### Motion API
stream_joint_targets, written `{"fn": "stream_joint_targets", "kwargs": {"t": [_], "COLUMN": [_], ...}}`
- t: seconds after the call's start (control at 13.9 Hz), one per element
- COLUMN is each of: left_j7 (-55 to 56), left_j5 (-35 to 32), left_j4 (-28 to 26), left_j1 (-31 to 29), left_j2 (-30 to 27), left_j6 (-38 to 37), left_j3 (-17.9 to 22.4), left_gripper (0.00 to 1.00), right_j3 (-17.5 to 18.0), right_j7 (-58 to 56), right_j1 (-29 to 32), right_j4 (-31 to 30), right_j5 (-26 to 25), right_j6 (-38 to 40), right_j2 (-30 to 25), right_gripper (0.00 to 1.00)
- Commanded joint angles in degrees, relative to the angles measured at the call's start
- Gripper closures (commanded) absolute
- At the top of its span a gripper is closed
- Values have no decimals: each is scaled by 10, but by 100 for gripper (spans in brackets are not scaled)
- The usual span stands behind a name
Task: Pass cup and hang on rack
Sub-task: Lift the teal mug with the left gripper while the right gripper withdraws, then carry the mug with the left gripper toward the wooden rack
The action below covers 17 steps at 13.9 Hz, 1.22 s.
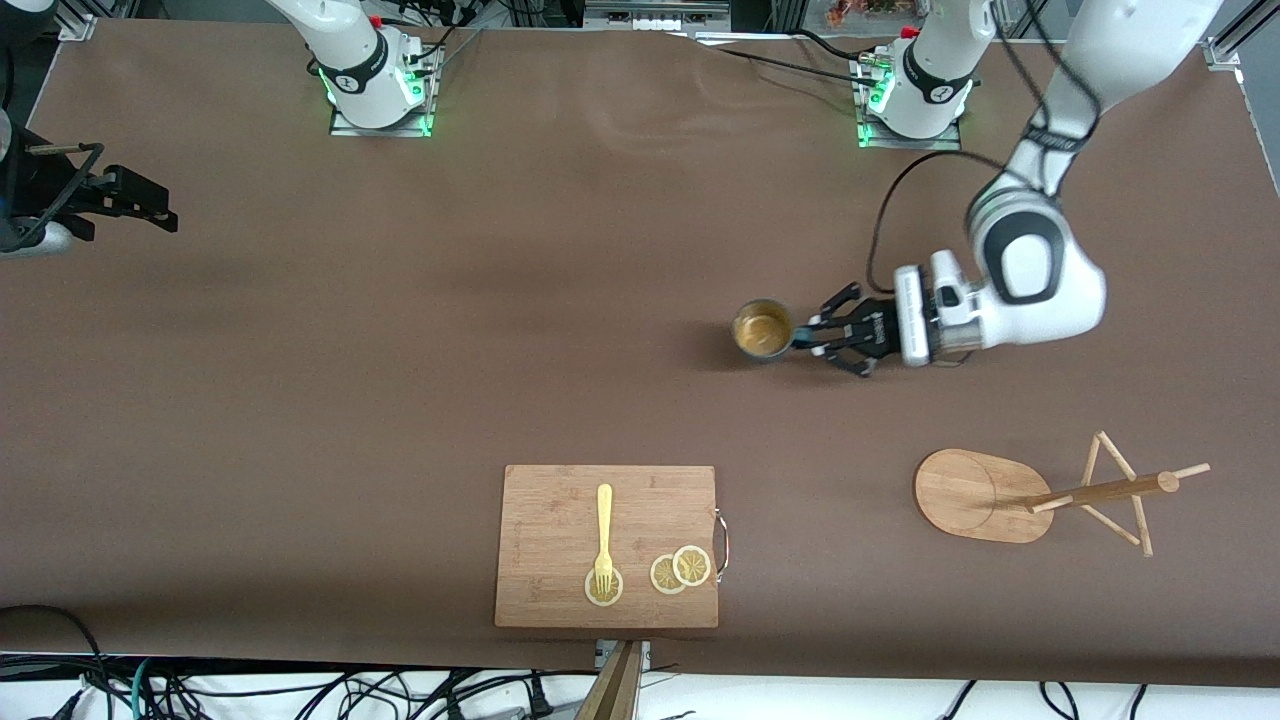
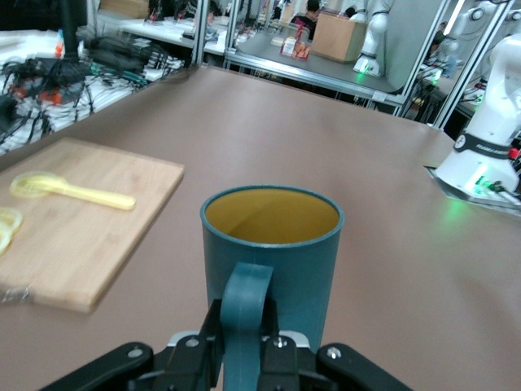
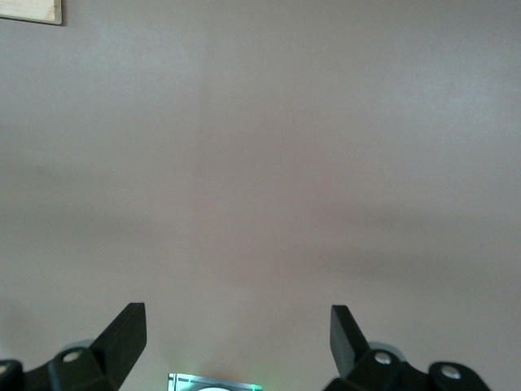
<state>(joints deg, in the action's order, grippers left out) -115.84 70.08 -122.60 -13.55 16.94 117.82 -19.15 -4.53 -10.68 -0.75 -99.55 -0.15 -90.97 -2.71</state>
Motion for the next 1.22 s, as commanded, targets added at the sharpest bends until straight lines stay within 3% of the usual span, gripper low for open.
{"fn": "stream_joint_targets", "kwargs": {"t": [0.0, 0.14, 0.36, 0.58, 0.86, 1.15], "left_j7": [145, 252, 366, 490, 621, 801], "left_j5": [-87, -116, -116, -108, -64, -32], "left_j4": [-34, -29, -12, 6, 67, 189], "left_j1": [-76, -103, -168, -170, -175, -205], "left_j2": [-82, -98, -95, -82, -17, 77], "left_j6": [-80, -135, -176, -200, -231, -280], "left_j3": [17, 62, 79, 118, 165, 165], "left_gripper": [100, 100, 100, 100, 100, 100], "right_j3": [1, 1, 2, 3, 4, 4], "right_j7": [8, 9, 9, 9, 9, 9], "right_j1": [0, 0, 0, 0, 0, 0], "right_j4": [10, 10, 10, 10, 10, 10], "right_j5": [5, 5, 6, 6, 6, 6], "right_j6": [12, 12, 13, 13, 13, 13], "right_j2": [1, 0, 0, 0, -1, -1], "right_gripper": [0, 0, 0, 0, 0, 0]}}
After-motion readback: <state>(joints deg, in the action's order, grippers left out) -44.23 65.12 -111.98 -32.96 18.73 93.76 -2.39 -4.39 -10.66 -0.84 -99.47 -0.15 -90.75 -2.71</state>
